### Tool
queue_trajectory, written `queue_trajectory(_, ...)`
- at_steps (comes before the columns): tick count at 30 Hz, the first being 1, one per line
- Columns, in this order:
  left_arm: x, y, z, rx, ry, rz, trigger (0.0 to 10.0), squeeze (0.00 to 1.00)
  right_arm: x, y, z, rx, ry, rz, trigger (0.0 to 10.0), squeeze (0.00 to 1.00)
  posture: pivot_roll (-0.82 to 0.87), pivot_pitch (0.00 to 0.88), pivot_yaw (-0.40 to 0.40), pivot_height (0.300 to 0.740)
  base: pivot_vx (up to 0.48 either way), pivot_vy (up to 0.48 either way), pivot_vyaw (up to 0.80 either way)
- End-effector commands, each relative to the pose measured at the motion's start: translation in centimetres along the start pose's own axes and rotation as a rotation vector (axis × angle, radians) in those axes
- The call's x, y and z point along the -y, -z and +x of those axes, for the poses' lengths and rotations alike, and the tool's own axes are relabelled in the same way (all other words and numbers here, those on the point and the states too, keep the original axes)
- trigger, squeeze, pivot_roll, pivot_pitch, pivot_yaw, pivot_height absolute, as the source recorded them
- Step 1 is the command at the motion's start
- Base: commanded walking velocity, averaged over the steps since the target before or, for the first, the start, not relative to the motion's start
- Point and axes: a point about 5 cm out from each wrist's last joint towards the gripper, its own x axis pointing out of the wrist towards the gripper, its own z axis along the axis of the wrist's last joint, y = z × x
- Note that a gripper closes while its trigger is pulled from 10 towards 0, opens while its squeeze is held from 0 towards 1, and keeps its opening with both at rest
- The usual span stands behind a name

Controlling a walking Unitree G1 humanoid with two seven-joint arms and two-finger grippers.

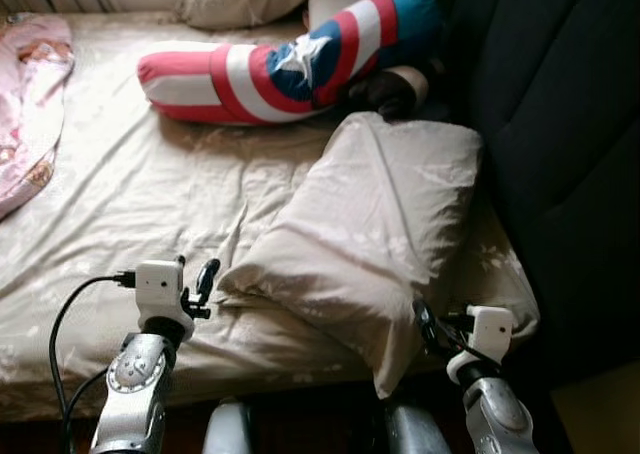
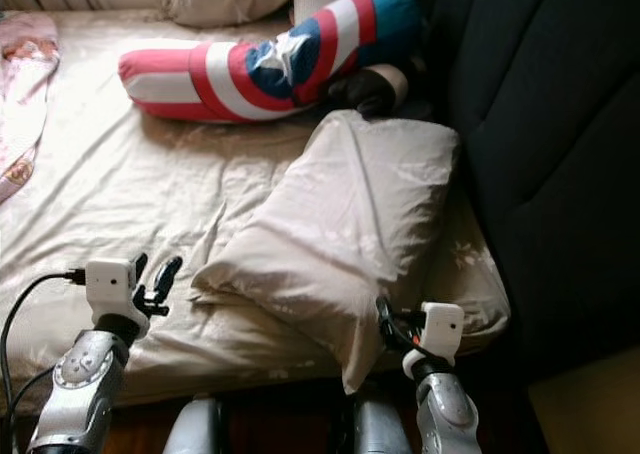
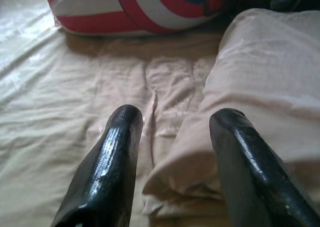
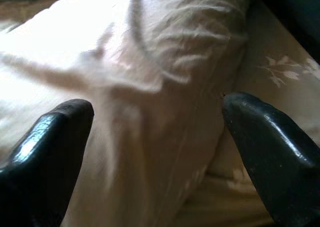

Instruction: Clean up the room

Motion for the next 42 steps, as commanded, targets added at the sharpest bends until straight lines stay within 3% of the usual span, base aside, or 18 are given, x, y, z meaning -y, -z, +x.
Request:
queue_trajectory(1,0.1,-0.1,-0.1,-0.003,0.012,0.005,10.0,0.00,0.2,0.0,-0.1,0.006,0.006,0.014,10.0,0.00,0.03,0.194,-0.029,0.632,0.319,0.000,0.00)
queue_trajectory(11,0.1,-0.3,0.1,0.007,0.016,0.001,10.0,0.00,-0.7,-0.8,0.4,0.036,-0.083,-0.007,10.0,0.00,0.04,0.203,-0.029,0.632,0.318,0.000,0.24)
queue_trajectory(13,0.1,-0.3,0.1,0.008,0.017,0.000,10.0,0.00,-0.7,-0.7,0.4,0.030,-0.088,0.010,10.0,0.00,0.04,0.208,-0.029,0.632,0.000,0.000,0.00)
queue_trajectory(15,0.0,-0.3,-0.1,0.007,0.018,0.001,10.0,0.00,-0.9,-0.9,0.6,0.029,-0.091,0.085,10.0,0.00,0.04,0.211,-0.026,0.632,0.000,0.000,0.00)
queue_trajectory(17,0.0,-0.3,-0.1,0.006,0.018,0.002,10.0,0.00,-0.8,-1.0,0.7,0.034,-0.085,0.089,10.0,0.00,0.04,0.213,-0.025,0.632,0.000,0.000,0.00)
queue_trajectory(20,0.0,-0.3,-0.2,0.004,0.019,0.003,10.0,0.00,-0.2,-1.6,1.2,0.058,-0.031,0.142,10.0,0.00,0.04,0.213,-0.026,0.632,0.000,0.000,0.00)
queue_trajectory(21,0.0,-0.3,-0.2,0.003,0.019,0.004,10.0,0.00,0.0,-2.0,1.4,0.073,-0.010,0.156,10.0,0.35,0.04,0.213,-0.025,0.632,0.000,0.000,0.00)
queue_trajectory(22,0.0,-0.3,-0.2,0.003,0.019,0.004,10.0,0.00,0.2,-2.4,1.6,0.093,0.011,0.168,10.0,1.00,0.04,0.214,-0.026,0.632,0.000,0.000,0.00)
queue_trajectory(27,0.0,-0.2,-0.3,-0.003,0.018,0.006,10.0,0.00,1.6,-4.5,1.9,0.172,0.135,0.180,10.0,1.00,0.04,0.218,-0.026,0.632,0.000,0.000,0.00)
queue_trajectory(33,0.2,-0.1,-0.3,-0.008,0.023,0.007,10.0,0.00,1.9,-3.5,1.9,0.094,0.164,0.205,10.0,1.00,0.04,0.227,-0.025,0.632,0.000,0.000,0.00)
queue_trajectory(35,0.2,-0.1,-0.3,-0.010,0.025,0.008,10.0,0.00,2.2,-2.1,2.0,-0.031,0.204,0.166,10.0,1.00,0.04,0.229,-0.026,0.632,0.000,0.000,0.00)
queue_trajectory(37,0.2,-0.1,-0.3,-0.012,0.026,0.009,10.0,0.00,2.1,-1.1,2.2,-0.116,0.207,0.212,10.0,1.00,0.04,0.229,-0.026,0.632,0.000,0.000,0.00)
queue_trajectory(40,0.2,-0.1,-0.3,-0.013,0.026,0.010,10.0,0.00,2.1,-1.1,2.3,-0.119,0.197,0.231,10.0,1.00,0.04,0.236,-0.026,0.632,0.000,0.000,0.00)
queue_trajectory(42,0.0,-0.1,-0.5,-0.015,0.023,0.012,10.0,0.00,2.8,-0.5,2.3,-0.193,0.221,0.205,10.0,1.00,0.04,0.240,-0.025,0.632,0.000,0.000,0.00)
